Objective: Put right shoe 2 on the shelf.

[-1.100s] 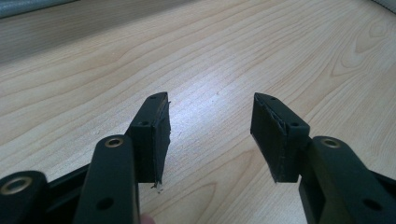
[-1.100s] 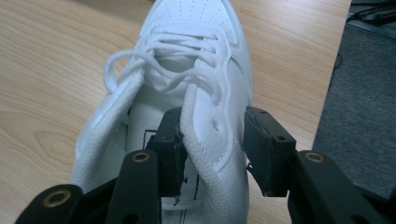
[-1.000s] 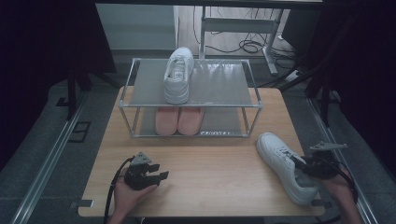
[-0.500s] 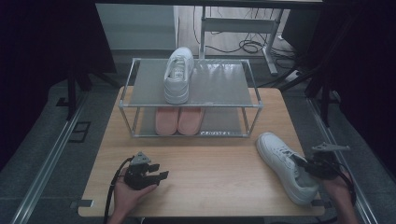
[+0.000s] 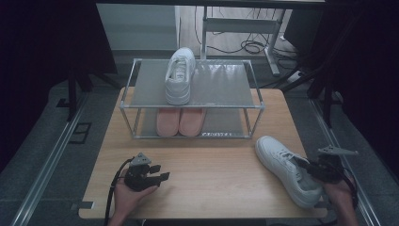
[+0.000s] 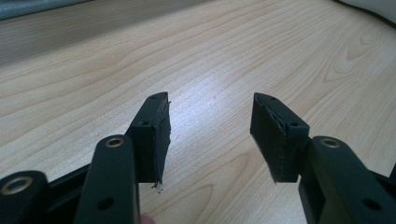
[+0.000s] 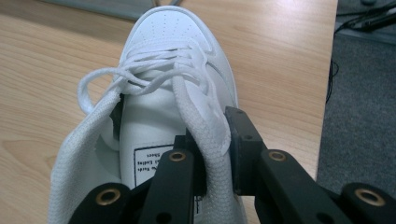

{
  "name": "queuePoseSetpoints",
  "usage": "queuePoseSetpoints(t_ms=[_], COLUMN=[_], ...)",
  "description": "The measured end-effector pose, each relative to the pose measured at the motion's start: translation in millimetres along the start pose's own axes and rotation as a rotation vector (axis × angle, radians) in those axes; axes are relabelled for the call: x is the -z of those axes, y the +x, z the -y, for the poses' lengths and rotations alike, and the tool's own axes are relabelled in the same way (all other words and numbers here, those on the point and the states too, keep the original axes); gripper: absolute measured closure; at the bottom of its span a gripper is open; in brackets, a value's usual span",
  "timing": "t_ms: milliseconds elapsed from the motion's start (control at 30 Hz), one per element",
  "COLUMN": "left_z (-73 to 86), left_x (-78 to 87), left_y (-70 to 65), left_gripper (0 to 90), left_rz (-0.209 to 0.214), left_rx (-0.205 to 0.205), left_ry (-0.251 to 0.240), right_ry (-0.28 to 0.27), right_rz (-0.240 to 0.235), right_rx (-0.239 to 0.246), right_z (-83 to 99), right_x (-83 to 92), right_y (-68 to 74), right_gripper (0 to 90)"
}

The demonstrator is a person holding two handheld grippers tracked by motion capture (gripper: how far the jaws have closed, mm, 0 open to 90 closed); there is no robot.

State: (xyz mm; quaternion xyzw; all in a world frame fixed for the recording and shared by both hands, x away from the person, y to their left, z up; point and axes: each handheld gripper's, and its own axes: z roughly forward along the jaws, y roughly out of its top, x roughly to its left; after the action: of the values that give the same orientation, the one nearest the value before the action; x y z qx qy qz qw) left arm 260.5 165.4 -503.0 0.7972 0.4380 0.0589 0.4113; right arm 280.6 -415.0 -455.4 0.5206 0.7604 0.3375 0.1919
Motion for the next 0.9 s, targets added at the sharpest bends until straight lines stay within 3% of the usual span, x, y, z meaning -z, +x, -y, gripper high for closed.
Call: queuePoseSetpoints(t_ms=[200, 533, 900], left_z=[-0.2, 0.1, 0.7], left_x=[0.2, -0.3, -0.8], left_y=[0.0, 0.2, 0.7], left_gripper=[48.1, 48.1, 48.2], left_rz=[-0.001, -0.002, -0.005], left_rx=[0.0, 0.001, 0.0], left_ry=[-0.001, 0.001, 0.004], right_ry=[-0.053, -0.141, -0.179], right_rz=[-0.039, -0.161, -0.213], right_rx=[-0.008, -0.004, 0.018], right_z=[1.8, 0.5, -11.6], right_x=[13.3, 26.1, 16.5], right_y=[9.4, 32.3, 50.9], right_gripper=[80.0, 79.7, 79.7])
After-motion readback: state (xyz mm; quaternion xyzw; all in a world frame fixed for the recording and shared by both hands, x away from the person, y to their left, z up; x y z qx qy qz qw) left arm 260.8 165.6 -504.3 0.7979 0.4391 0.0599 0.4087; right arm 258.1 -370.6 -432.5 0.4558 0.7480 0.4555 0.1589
